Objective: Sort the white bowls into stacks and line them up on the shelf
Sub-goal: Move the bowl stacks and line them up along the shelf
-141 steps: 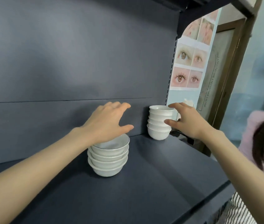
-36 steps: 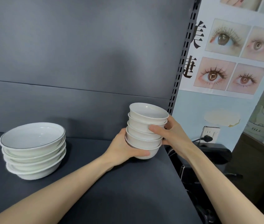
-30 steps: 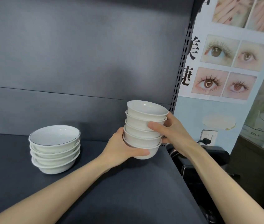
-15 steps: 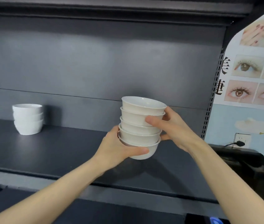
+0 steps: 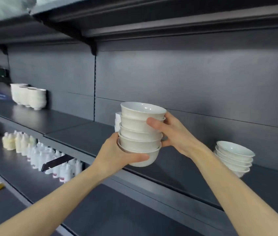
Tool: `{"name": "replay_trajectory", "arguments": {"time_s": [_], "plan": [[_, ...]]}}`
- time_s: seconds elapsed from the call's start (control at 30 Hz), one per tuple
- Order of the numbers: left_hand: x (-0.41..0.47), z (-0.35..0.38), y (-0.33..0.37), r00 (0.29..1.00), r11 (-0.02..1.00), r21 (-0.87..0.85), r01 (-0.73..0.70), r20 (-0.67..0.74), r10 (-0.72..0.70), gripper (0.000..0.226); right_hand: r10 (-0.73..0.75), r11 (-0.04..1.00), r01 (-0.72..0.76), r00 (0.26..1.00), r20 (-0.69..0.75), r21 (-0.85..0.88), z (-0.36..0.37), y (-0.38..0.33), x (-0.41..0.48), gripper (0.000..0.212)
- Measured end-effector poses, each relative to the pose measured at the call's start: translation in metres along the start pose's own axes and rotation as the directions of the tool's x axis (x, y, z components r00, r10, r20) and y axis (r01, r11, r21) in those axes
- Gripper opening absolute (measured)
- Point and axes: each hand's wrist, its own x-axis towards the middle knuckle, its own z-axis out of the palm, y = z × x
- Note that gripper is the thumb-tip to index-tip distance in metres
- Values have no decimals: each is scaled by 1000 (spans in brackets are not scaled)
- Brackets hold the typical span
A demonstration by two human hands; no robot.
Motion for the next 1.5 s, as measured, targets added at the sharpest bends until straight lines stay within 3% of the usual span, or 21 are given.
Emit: {"name": "replay_trajectory", "arguments": {"time_s": [0.37, 0.57, 0.77, 1.13, 1.5], "plan": [[84, -147, -81, 978, 995, 36, 90, -191, -81, 83, -10, 998, 0, 987, 159, 64, 129, 23, 174, 55], [126, -218, -118, 963, 993, 31, 113, -249, -102, 85, -17, 996, -3, 975, 220, 90, 193, 34, 257, 68], [169, -296, -162, 962, 994, 14, 107, -255, -100, 76, -17, 998, 2, 974, 226, 66, 262, 39, 332, 66], [255, -448, -240, 997, 999, 8, 44, -59, -43, 64, 23, 999, -26, 998, 54, 46, 390, 41, 428, 75], [365, -514, -314, 994, 998, -68, -2, 108, 9, 60, 79, 996, -81, 993, -88, -21, 442, 64, 537, 83]]}}
